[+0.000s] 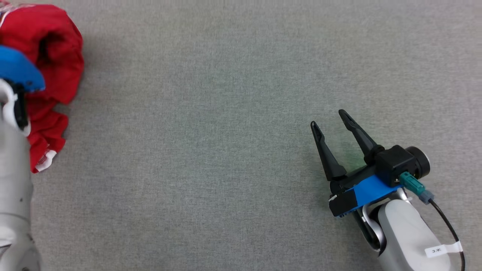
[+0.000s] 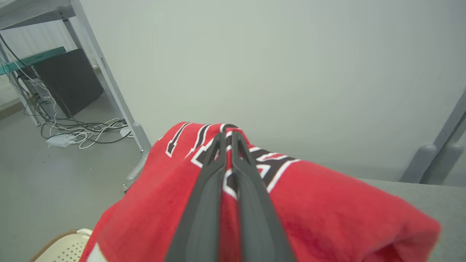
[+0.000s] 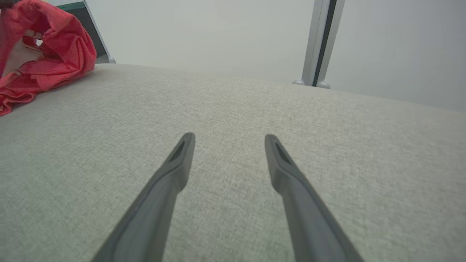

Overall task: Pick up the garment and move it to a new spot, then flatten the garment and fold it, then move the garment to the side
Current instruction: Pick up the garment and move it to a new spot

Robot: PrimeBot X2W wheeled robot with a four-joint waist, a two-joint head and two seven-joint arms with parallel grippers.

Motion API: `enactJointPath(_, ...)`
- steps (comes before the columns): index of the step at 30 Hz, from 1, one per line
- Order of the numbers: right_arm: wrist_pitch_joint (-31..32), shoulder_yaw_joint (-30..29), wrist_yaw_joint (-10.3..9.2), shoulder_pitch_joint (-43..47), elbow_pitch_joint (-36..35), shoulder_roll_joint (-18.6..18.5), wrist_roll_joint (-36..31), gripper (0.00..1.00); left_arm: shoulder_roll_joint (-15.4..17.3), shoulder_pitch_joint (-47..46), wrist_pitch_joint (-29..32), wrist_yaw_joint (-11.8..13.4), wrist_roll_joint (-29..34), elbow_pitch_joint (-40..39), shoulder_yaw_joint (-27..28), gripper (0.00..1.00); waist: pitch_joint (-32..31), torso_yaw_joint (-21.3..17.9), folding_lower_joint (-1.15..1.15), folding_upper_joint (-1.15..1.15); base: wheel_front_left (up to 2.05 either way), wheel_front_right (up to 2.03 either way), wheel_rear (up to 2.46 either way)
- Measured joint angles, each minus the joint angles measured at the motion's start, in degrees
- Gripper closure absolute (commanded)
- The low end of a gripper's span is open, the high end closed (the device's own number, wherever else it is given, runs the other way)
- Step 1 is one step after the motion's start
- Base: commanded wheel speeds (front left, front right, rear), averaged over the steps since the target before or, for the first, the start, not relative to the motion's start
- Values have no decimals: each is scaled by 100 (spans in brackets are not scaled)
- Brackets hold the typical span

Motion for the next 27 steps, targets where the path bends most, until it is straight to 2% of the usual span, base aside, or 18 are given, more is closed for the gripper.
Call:
enactJointPath(8,2,-146,0,125,33,230,16,0,-638,-264,-66,-198,-43,-970,-505,100,-393,-268,0,0,0,0,0)
enactJointPath(12,2,-181,0,239,69,311,38,0,-1006,-181,-67,-201,-158,-1414,-792,100,-516,-515,-1,-1,0,0,0)
enactJointPath(13,3,-198,0,244,70,349,42,0,-1193,-51,-67,-210,-221,-1580,-973,100,-557,-661,-1,-1,0,0,0)
enactJointPath(15,2,-199,0,251,74,361,51,0,-1269,23,-66,-210,-283,-1659,-1068,100,-571,-740,-1,-1,0,0,0)
enactJointPath(20,2,-208,0,351,93,414,97,0,-1568,470,-66,-231,-745,-1962,-1871,100,-653,-1127,-1,-1,0,0,0)
enactJointPath(27,1,-156,0,359,119,458,191,0,-1589,964,-65,-230,-1827,-2190,-3292,100,-733,-1649,0,-1,0,0,0)
